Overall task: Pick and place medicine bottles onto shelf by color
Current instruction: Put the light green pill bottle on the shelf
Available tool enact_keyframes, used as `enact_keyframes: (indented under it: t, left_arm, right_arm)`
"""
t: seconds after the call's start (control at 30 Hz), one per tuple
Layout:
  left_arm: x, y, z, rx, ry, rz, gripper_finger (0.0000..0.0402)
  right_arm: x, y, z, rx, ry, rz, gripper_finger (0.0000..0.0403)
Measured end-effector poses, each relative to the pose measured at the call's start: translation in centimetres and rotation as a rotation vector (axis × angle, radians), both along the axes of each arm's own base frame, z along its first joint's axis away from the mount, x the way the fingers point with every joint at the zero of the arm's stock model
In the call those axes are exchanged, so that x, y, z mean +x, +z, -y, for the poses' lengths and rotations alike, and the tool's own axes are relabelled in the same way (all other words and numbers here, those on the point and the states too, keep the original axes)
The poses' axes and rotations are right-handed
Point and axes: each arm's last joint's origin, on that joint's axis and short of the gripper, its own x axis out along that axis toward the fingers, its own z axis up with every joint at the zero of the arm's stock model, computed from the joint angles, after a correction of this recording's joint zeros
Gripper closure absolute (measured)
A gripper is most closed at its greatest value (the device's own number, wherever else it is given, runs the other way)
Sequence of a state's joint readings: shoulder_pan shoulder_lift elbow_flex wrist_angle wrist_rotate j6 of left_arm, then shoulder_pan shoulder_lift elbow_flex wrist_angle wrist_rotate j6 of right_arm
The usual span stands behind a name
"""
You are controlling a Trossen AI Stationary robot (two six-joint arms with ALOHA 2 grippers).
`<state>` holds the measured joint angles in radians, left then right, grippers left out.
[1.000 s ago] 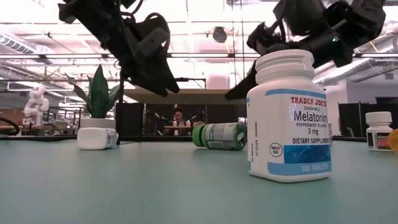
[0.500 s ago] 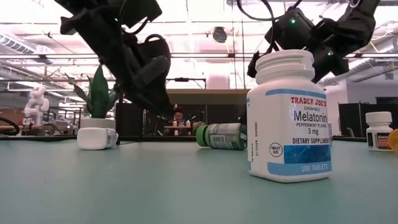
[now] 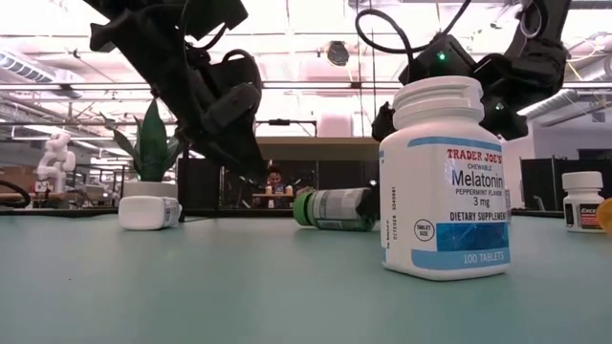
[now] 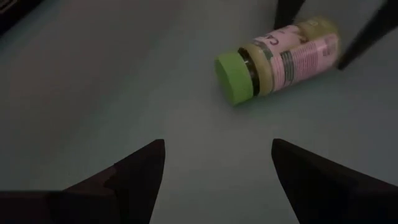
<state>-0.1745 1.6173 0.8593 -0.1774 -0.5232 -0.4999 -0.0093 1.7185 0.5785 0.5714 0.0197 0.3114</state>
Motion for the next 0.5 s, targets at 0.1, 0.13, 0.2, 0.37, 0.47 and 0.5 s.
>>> enact_keyframes:
  t: [0.1, 0.13, 0.2, 0.37, 0.47, 0.5]
  left_arm:
    - [0.0, 0.0, 0.0, 0.015, -0.019, -0.011, 0.0103]
    - [0.0, 0.0, 0.0, 0.021, -0.025, -0.014, 0.0103]
    - [0.02, 0.02, 0.0, 0.026, -0.031, -0.015, 0.0103]
    - [0.06, 0.04, -0.05, 0.027, -0.031, -0.011, 0.0103]
    - [0.08, 0.05, -0.14, 0.026, -0.026, -0.01, 0.0103]
    - [0.09, 0.06, -0.17, 0.026, -0.025, -0.008, 0.0103]
  right_arm:
    - [0.04, 0.01, 0.15, -0.019, -0.039, 0.004, 0.0129]
    - [0.05, 0.02, 0.18, -0.025, -0.045, 0.005, 0.0138]
    - [0.11, 0.09, 0.19, -0.032, -0.051, 0.015, 0.0159]
    - [0.19, 0.21, 0.24, -0.033, -0.05, 0.029, 0.0211]
    - [0.19, 0.21, 0.25, -0.044, -0.048, 0.028, 0.0234]
    - [0.18, 0.21, 0.25, -0.052, -0.044, 0.028, 0.0243]
